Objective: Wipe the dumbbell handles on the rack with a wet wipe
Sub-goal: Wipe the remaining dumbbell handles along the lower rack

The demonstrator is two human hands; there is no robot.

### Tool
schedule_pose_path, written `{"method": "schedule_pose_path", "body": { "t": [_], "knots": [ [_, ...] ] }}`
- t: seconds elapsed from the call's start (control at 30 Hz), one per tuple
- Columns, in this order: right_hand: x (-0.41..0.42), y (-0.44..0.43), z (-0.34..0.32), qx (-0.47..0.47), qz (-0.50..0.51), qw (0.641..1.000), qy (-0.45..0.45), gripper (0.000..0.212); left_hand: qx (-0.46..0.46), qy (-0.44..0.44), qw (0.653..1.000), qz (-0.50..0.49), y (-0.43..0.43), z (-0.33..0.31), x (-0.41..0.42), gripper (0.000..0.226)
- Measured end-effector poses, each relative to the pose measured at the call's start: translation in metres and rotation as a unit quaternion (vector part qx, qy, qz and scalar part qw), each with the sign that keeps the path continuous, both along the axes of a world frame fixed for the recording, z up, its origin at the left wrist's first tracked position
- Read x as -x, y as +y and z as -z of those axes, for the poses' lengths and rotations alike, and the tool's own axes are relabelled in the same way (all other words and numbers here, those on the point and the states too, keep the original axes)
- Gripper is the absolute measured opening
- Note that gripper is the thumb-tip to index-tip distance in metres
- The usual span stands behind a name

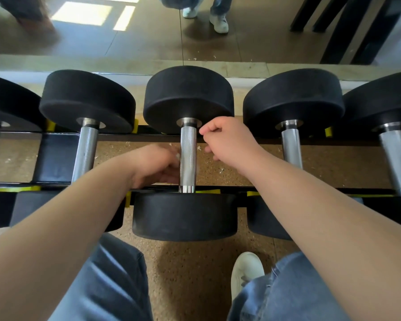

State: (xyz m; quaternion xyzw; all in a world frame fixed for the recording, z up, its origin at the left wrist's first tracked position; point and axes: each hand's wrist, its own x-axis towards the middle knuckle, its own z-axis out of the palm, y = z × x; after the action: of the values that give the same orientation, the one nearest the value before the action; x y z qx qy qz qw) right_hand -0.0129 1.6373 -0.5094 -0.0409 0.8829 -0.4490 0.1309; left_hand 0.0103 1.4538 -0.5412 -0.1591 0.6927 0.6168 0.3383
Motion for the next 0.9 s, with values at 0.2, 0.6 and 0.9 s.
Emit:
{"method": "schedule_pose_path", "body": {
  "t": [0.2,0.6,0.9],
  "knots": [
    [-0.001,-0.001,0.001,-0.014,-0.022,1.0,-0.015,0.029,-0.016,0.037,0.994,-0.106,-0.003,-0.006,-0.001,0.009],
    [0.0,-0.003,0.005,-0.019,-0.022,1.0,0.008,0.019,0.212,0.37,0.904,0.008,-0.003,-0.007,-0.018,0.009],
    [-0.002,0.003,0.0,0.022,-0.022,0.999,0.033,0.031,0.329,0.452,0.829,0.03,0.019,-0.021,-0.01,0.01]
  ]
}}
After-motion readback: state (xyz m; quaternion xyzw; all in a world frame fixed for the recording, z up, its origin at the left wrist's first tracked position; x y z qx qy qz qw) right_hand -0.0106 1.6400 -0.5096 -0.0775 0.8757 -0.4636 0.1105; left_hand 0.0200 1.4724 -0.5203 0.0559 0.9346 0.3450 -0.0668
